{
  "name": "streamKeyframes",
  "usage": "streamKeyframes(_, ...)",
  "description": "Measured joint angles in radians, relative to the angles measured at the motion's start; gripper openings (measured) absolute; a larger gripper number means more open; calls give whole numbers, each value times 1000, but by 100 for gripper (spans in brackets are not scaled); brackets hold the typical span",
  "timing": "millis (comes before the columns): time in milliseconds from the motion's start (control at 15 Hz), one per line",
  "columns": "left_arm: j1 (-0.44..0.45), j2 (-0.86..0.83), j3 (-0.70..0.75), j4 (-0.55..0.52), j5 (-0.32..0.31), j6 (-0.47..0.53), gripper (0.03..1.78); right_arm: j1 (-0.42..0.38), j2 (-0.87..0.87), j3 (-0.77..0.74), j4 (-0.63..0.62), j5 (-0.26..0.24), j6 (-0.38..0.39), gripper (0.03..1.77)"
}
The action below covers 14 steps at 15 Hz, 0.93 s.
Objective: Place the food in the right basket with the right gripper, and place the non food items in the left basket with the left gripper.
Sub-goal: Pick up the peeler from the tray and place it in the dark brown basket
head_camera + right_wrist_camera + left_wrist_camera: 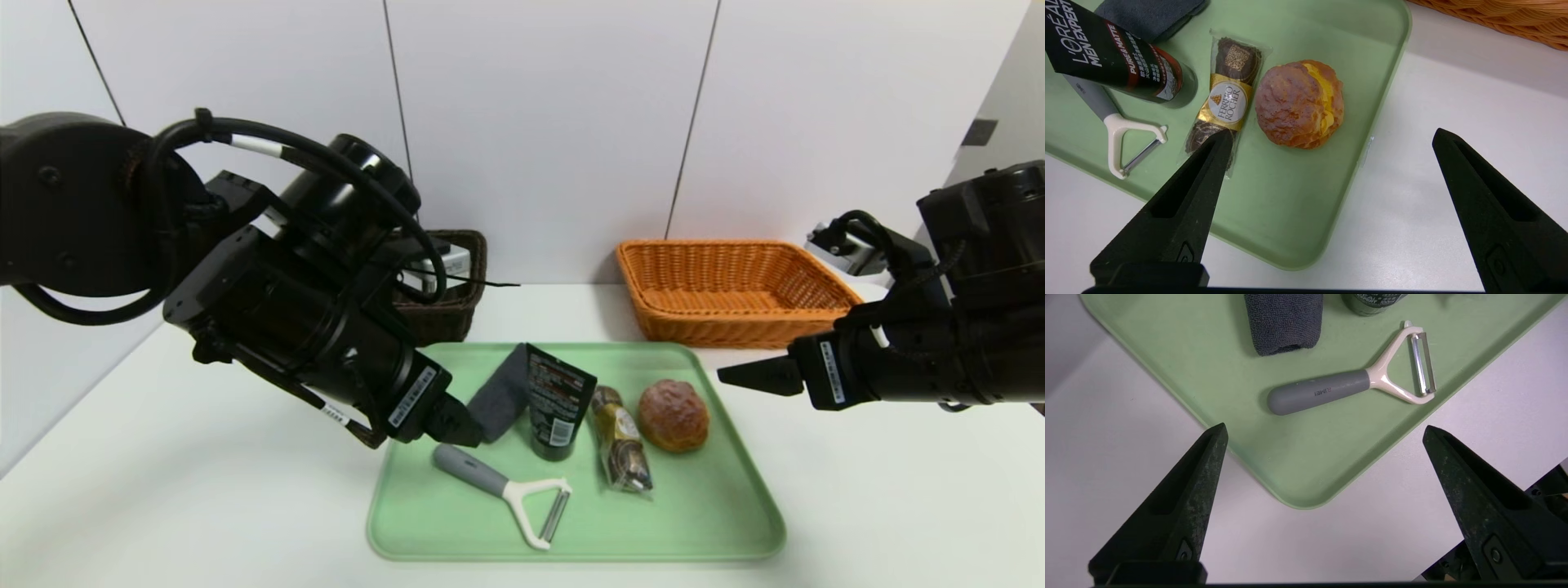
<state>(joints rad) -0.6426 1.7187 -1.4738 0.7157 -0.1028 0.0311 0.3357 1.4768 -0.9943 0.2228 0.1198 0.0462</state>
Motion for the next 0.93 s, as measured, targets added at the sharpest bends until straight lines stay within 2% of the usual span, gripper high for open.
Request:
streamKeyframes(200,1,20,1,8,-25,175,169,7,1,0,0,0,0,169)
streamKeyframes(467,5,33,-6,67,-129,519,169,7,1,0,0,-1,0,169)
streamKeyframes(533,6,42,-9,75,-143,610,169,7,1,2,0,0,1,169)
streamKeyframes(667,6,66,-12,78,-150,730,169,7,1,3,1,0,1,169)
streamKeyframes(733,6,82,-16,78,-161,767,169,7,1,3,1,0,0,169)
streamKeyframes(933,2,138,-29,71,-212,780,169,6,1,6,1,-2,3,169)
